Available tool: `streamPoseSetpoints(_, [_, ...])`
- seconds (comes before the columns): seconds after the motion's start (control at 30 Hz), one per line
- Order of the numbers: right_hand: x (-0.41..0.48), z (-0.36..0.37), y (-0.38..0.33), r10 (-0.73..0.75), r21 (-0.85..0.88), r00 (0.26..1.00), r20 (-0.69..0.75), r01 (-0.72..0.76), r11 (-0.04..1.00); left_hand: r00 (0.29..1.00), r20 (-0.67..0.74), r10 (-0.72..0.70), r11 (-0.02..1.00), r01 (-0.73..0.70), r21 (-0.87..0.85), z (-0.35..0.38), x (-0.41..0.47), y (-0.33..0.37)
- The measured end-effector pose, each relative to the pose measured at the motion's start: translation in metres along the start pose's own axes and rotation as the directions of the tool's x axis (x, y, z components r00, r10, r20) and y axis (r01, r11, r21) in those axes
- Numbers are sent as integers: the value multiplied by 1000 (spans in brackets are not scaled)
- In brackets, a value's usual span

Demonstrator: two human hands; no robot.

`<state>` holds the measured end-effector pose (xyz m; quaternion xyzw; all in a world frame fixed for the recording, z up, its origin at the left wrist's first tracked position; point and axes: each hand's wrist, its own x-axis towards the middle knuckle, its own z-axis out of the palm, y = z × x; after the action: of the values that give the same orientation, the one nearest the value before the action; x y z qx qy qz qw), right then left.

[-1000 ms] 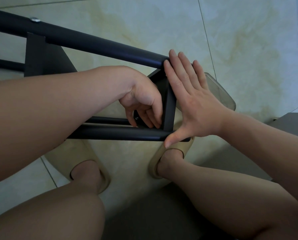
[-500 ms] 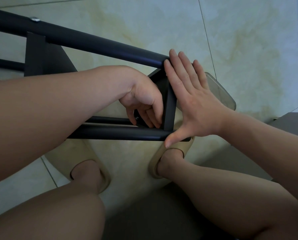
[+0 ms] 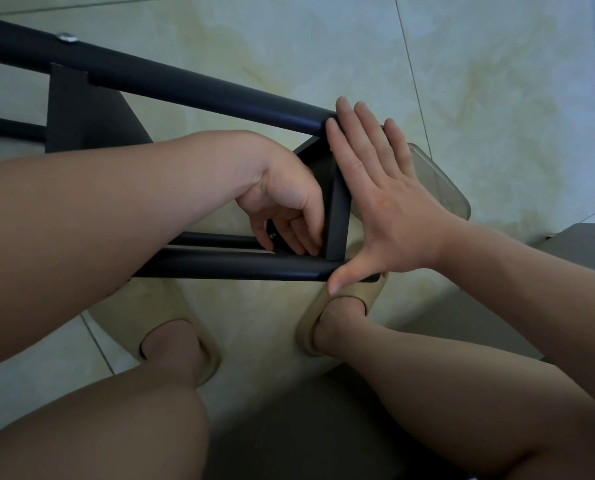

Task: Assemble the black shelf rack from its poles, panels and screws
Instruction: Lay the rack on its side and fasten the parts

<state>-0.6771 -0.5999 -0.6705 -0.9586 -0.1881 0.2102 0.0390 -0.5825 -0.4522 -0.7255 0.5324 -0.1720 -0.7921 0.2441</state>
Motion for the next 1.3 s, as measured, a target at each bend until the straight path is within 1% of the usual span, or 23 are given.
streamPoseSetpoints(0.13, [0,0,0,-2,-3,1000,-6,2,1000,1000,-9,-16,1000,16,16,0,1,0])
streamPoseSetpoints(0.27, [0,0,0,3,-2,1000,-1,-3,1000,999,-40,1,1000,-1,-20,1,4,-2])
streamPoseSetpoints(0.57, [0,-2,-1,7,-8,1000,7,-7,1000,1000,17,22,1000,-22,-8,0,0,-1])
streamPoseSetpoints(0.8, [0,-2,-1,9,-3,1000,16,-9,1000,998,-51,34,999,-35,-22,2,4,-4])
streamPoseSetpoints(1.07, [-1,-2,-1,6,-8,1000,10,-6,1000,999,-34,40,999,-41,-29,1,2,-2])
streamPoseSetpoints(1.2, [-1,-2,-1,3,-4,1000,7,-3,1000,999,0,36,999,-36,-10,1,1,-2])
streamPoseSetpoints(1.3, [-1,-1,0,4,-5,1000,7,-4,1000,999,-26,40,999,-40,-26,2,2,-3])
